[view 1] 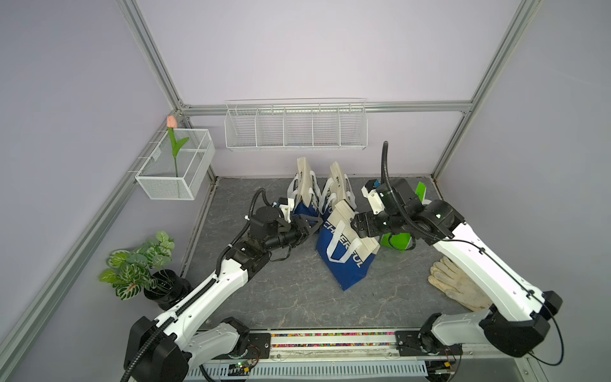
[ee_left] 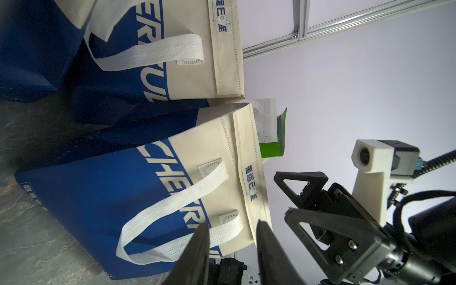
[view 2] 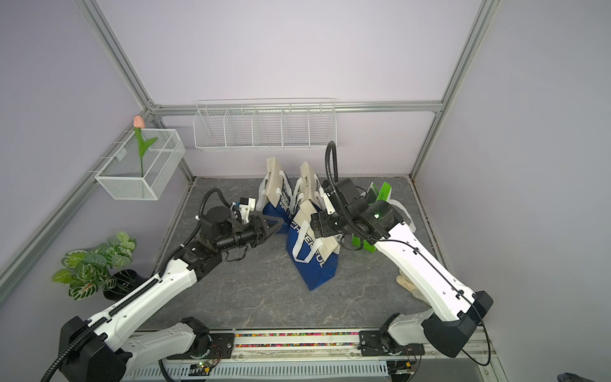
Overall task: Open the takeout bag
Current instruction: Move the takeout bag to the center of the board, then open the takeout bag at the center of the board.
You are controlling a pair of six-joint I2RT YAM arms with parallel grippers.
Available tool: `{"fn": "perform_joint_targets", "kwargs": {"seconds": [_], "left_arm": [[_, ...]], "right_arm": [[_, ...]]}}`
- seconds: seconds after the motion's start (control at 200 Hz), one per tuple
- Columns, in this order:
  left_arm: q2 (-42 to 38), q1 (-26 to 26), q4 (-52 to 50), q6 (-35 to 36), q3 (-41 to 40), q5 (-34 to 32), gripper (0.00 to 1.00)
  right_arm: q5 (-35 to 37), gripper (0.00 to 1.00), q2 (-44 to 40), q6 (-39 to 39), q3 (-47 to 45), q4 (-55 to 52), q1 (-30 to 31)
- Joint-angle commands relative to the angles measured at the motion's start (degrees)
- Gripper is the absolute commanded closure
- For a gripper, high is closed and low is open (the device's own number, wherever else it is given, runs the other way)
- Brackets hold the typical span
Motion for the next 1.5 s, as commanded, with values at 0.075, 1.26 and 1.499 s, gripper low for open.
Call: {"fn": "perform_joint_targets", "kwargs": {"seconds": [0.075,1.26,1.499], "left_arm": [[-1.5,0.18,-1.56,1.6,-0.36,-0.62,0.65],[13.75,-0.71,25.76,-2.81,1.06,3.45,0.49],[14.24,-2.11,27.75,-3.83,2.79,4.5,0.51]], "right_arm": [[-9.26,0.19,1.44,-1.78,-2.14,2.38,-1.92],[-21.21,0.93,-1.43,2.78,-11.23,12.97,-1.92],[-21.89,0.93,-1.35,2.89,-10.98,12.96,-1.86]]}}
